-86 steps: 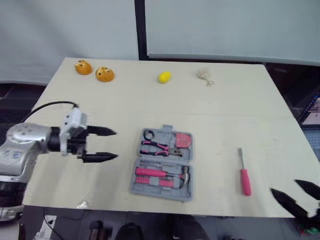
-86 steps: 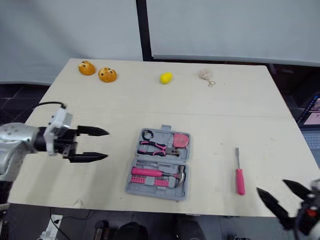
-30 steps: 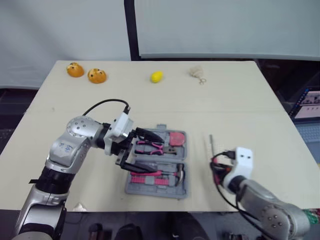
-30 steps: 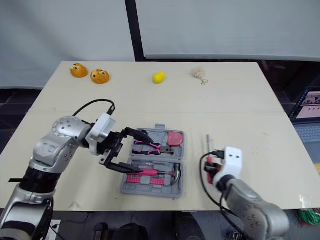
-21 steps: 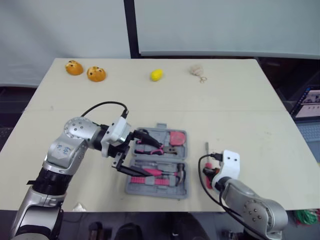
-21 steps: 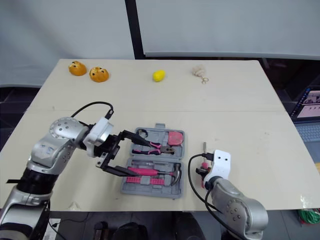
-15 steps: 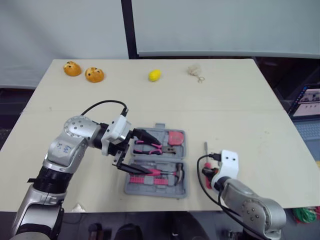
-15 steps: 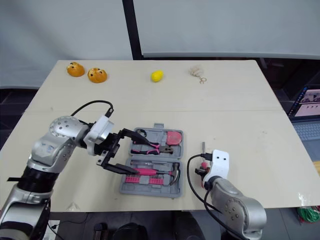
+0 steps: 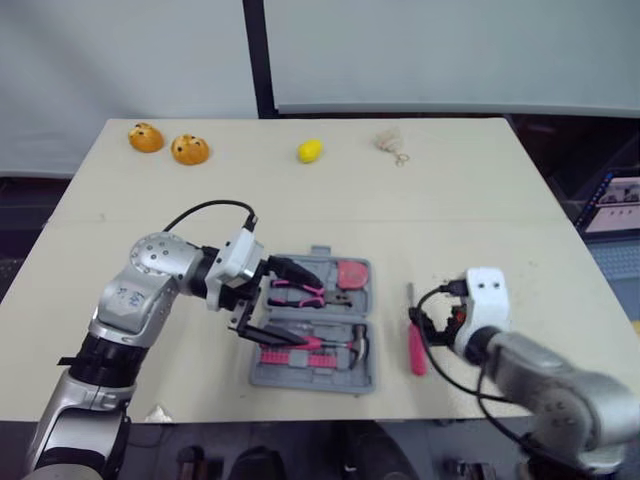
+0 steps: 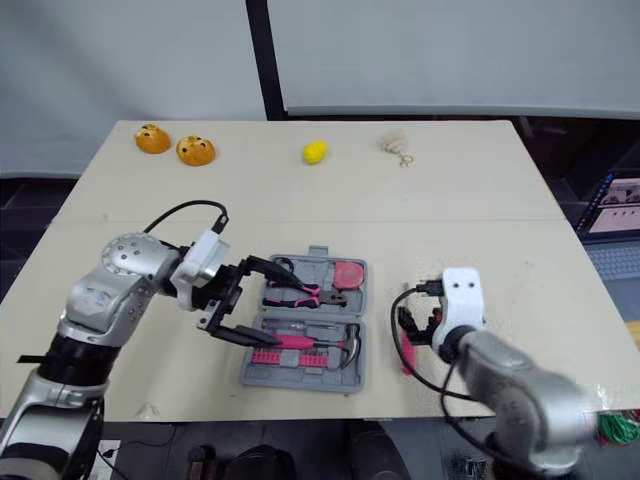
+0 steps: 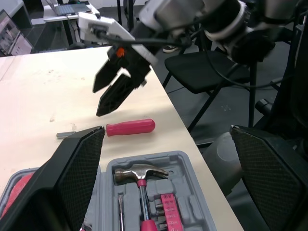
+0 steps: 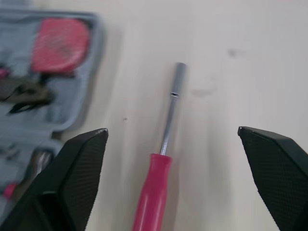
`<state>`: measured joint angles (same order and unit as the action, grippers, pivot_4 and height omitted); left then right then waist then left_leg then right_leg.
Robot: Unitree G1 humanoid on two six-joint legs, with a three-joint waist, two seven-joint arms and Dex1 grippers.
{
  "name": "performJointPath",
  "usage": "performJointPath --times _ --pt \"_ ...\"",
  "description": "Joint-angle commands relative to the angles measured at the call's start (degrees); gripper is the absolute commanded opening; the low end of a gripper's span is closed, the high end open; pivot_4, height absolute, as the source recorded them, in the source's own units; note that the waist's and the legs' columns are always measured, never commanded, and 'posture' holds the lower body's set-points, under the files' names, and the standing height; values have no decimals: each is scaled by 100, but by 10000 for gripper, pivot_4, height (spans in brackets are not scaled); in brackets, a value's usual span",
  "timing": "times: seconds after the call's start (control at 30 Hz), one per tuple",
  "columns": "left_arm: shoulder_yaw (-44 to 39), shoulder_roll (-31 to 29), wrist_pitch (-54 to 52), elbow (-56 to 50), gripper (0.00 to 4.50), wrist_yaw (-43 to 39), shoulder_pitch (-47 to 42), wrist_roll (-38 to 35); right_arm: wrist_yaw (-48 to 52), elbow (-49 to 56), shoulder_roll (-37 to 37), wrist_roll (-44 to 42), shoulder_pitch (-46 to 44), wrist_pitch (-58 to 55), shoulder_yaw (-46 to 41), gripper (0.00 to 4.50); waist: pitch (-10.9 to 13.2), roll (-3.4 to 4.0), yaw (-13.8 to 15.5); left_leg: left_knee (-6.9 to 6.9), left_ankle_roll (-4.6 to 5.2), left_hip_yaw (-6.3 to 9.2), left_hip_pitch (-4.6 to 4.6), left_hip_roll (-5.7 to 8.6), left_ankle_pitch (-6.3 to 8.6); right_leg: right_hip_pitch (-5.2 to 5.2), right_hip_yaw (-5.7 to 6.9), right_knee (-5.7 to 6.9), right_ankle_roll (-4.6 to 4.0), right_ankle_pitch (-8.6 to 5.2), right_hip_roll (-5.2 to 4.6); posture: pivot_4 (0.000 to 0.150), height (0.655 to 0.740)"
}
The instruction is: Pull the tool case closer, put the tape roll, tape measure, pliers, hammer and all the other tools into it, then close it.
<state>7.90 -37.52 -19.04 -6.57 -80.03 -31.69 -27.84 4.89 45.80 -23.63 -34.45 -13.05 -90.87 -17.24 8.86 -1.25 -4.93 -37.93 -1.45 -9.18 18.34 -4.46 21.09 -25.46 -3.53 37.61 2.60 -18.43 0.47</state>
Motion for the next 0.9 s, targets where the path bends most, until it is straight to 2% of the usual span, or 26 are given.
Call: performJointPath --times 0.03,0.1,0.17,0.23,0.3,0.5,0.7,0.9 --pt "-53 22 120 -168 45000 61 37 -3 1651 -143 -1549 -616 -174 391 538 44754 5 5 7 0 0 5 1 0 0 1 1 -2 -1 -1 2 1500 7400" --pt "-56 32 161 -180 45000 90 77 8 2732 -446 -2774 -338 -232 1385 1472 44754 10 -3 5 6 3 11 2 2 1 3 3 -10 -1 -1 4 1500 7400" --pt "-60 46 183 -189 45000 122 94 23 3707 -766 -3674 224 -373 2516 2425 44754 17 -12 -2 12 8 20 4 4 1 7 4 -20 0 0 6 1500 7400" --pt "-71 44 181 -227 45000 153 115 21 4495 -1192 -4231 1042 -656 3699 3311 44754 23 -15 -4 12 13 21 5 9 2 8 2 -22 6 3 3 1500 7400" --pt "-82 31 179 -266 45000 175 141 18 5074 -1742 -4457 1959 -1053 4843 4040 44754 27 -20 -2 5 18 20 8 9 3 7 2 -25 13 7 -1 1500 7400" --pt "-115 -14 188 -320 45000 233 199 36 6351 -3201 -4117 3978 -2200 7615 5269 44754 32 -17 17 -17 28 5 11 9 4 4 3 -20 20 11 -15 1500 7400" --pt "-100 2 198 -333 45000 289 202 50 6633 -4224 -3544 5254 -2714 9693 5656 44754 35 -12 21 -23 26 -11 2 1 2 2 5 -9 7 7 -15 1500 7400" --pt "-93 30 209 -273 45000 316 138 73 6305 -5072 -3262 6461 -2926 11309 5798 44754 36 -10 16 -30 24 -23 -9 -1 1 2 2 10 -3 1 -18 1500 7400"
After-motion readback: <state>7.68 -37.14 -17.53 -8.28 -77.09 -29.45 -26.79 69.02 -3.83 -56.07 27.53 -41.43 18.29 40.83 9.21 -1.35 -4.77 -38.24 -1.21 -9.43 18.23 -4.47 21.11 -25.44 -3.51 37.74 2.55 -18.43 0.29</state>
